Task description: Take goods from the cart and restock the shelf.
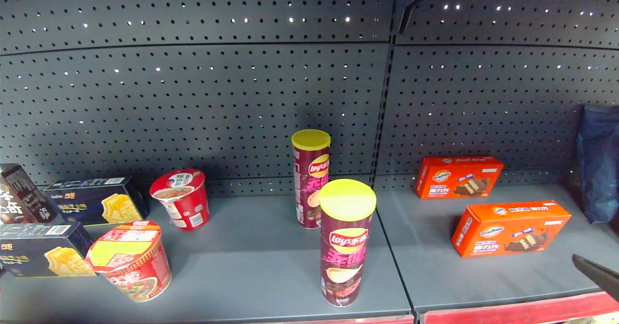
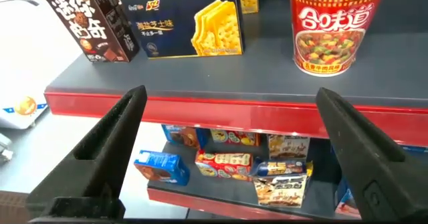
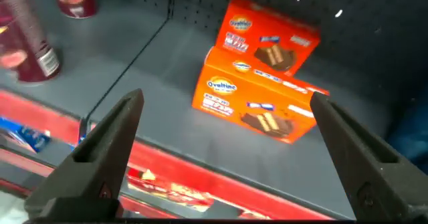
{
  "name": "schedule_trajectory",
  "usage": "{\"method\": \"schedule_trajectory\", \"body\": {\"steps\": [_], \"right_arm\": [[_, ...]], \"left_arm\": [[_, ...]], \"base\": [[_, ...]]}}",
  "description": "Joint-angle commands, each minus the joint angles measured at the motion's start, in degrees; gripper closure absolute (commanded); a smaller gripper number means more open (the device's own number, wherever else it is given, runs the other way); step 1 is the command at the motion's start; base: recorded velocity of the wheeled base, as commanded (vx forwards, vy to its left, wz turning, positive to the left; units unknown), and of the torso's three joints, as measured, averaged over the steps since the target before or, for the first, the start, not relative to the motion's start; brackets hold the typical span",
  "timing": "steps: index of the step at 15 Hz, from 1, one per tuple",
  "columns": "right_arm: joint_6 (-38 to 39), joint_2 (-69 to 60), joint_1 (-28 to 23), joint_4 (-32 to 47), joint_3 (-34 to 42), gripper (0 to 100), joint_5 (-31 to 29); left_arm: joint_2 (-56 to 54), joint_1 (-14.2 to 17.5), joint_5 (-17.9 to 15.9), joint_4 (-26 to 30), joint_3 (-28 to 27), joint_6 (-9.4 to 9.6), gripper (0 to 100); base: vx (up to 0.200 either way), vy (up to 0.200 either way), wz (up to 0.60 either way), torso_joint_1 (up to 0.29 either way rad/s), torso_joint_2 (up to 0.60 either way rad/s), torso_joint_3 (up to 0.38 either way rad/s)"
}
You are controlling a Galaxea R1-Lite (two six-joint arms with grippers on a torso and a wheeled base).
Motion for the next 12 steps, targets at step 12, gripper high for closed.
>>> {"method": "schedule_trajectory", "body": {"steps": [12], "right_arm": [[11.52, 37.48, 30.75, -16.30, -5.83, 0, -20.06]], "left_arm": [[1.08, 0.02, 0.10, 0.14, 0.01, -2.25, 0]], "base": [[0.000, 0.000, 0.00, 0.000, 0.00, 0.000]]}}
